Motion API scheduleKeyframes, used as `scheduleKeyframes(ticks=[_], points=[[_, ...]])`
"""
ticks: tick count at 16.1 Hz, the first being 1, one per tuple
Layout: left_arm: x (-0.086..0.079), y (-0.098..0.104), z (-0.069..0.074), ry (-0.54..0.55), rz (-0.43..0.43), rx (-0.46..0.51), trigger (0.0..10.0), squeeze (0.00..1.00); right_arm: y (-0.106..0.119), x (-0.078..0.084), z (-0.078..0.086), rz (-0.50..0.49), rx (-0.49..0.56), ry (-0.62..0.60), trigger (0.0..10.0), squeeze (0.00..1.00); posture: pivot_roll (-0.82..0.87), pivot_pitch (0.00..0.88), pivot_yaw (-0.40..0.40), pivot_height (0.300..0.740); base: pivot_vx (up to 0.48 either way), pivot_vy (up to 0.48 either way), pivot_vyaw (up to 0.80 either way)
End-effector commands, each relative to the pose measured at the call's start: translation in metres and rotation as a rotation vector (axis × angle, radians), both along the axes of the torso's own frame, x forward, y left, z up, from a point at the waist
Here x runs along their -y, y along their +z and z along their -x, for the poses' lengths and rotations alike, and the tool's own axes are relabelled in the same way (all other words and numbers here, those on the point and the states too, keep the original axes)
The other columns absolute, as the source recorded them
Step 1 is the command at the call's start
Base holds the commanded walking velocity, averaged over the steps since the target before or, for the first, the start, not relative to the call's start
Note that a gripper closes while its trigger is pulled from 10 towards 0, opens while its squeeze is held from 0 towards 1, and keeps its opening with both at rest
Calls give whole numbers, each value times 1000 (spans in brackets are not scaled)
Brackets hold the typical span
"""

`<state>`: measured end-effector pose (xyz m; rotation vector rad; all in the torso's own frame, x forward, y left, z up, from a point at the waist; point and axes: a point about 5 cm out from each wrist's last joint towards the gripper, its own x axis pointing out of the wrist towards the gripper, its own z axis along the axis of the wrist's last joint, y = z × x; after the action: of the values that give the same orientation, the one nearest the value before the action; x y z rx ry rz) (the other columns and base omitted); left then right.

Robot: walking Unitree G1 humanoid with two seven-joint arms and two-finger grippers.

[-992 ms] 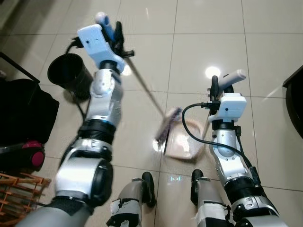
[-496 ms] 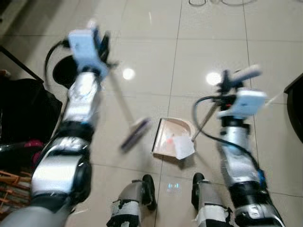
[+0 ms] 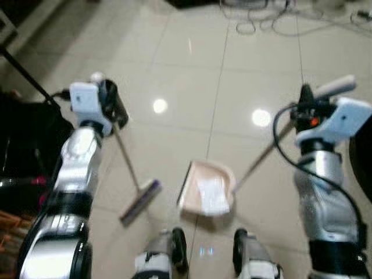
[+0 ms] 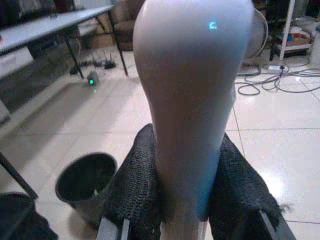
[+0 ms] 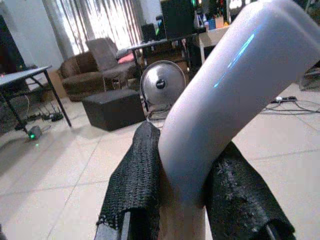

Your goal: Sweep floor

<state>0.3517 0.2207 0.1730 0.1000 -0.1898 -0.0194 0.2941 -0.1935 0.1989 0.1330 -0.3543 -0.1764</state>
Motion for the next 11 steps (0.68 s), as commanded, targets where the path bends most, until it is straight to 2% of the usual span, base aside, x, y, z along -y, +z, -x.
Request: scheduleKeyframes(ticks=[1, 2, 4, 6, 9, 11], points=[[-1, 3, 7, -19, -47, 0, 10000, 0, 13, 2, 6, -18, 20, 2, 10000, 0, -68, 136, 109, 740, 0, 0, 0], [0, 2, 13, -27, -36, -8, 10000, 0, 19, 4, 7, -11, 9, 3, 10000, 0, -71, 130, 108, 740, 0, 0, 0], [4, 2, 25, -50, -26, -9, 10000, 0, 38, 2, 8, 77, -18, 52, 10000, 0, -74, 115, 104, 740, 0, 0, 0], [9, 1, 34, -64, -9, -11, 10000, 0, 48, -1, 9, 116, -28, 77, 10000, 0, -71, 107, 101, 740, 0, 0, 0], [18, -3, 47, -70, 2, -21, 10000, 0, 65, -4, 8, 126, 7, 103, 10000, 0, -69, 94, 96, 740, 0, 0, 0], [21, -6, 51, -67, 0, -37, 10000, 0, 71, -3, 7, 114, 17, 96, 10000, 0, -65, 85, 93, 740, 264, 0, 0]])
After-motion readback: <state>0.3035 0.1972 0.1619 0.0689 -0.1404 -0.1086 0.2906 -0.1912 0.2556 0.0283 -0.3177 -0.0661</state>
